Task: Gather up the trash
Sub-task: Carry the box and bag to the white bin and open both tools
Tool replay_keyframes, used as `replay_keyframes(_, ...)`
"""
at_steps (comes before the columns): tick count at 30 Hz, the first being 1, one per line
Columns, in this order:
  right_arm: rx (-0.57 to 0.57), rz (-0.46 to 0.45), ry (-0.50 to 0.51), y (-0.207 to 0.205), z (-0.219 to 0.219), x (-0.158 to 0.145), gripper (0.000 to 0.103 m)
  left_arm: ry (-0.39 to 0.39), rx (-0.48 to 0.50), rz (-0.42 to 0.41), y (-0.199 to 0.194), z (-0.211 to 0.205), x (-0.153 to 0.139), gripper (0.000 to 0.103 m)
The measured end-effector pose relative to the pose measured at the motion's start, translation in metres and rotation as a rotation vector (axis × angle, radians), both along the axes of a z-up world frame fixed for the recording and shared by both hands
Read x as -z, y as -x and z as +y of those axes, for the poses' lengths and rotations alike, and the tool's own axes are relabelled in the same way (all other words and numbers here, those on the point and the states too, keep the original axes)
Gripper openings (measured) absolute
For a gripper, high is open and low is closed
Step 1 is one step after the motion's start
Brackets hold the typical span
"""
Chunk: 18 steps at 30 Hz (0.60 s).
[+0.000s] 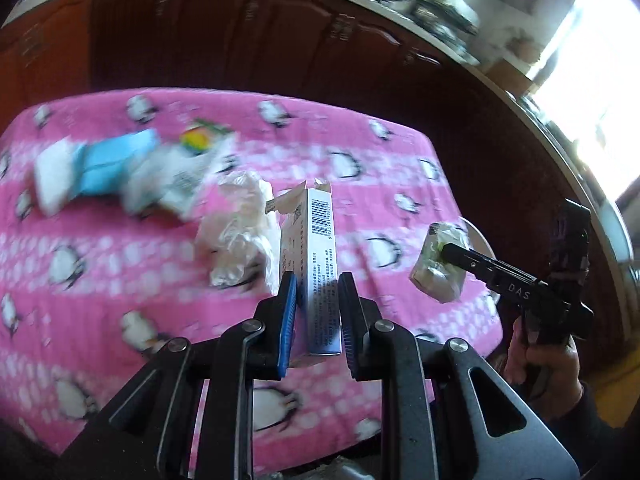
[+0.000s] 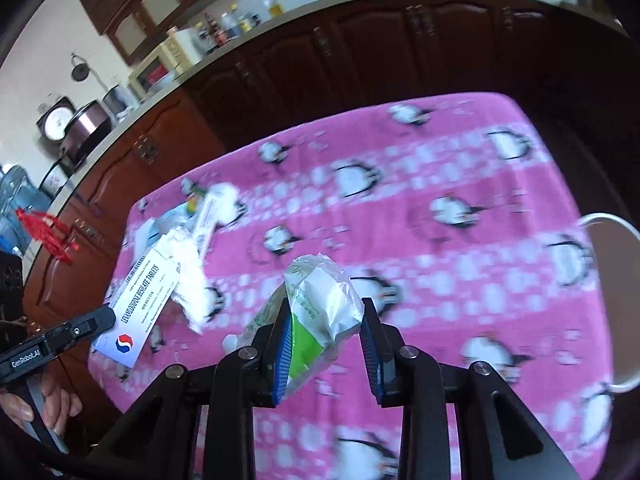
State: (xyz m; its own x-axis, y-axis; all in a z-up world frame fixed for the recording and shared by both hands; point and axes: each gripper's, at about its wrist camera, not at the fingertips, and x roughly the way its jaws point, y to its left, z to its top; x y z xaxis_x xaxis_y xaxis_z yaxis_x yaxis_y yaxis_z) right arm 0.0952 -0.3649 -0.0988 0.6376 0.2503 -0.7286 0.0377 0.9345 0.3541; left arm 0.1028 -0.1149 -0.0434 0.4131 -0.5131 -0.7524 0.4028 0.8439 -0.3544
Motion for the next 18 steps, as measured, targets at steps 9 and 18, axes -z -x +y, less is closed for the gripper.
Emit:
replay_keyframes(9,0.152,-0.019,0.037,0.043,-0.078,-0.015,0.03,0.0,0.144,-0.022,-0.003,-0.079,-0.006,0.018)
replay_keyframes(18,0.283,-0.013,0.087,0.077,-0.138,-0.019,0.03,-0.002,0.244,-0.004,-0.01,-0.152,0.002,0.018)
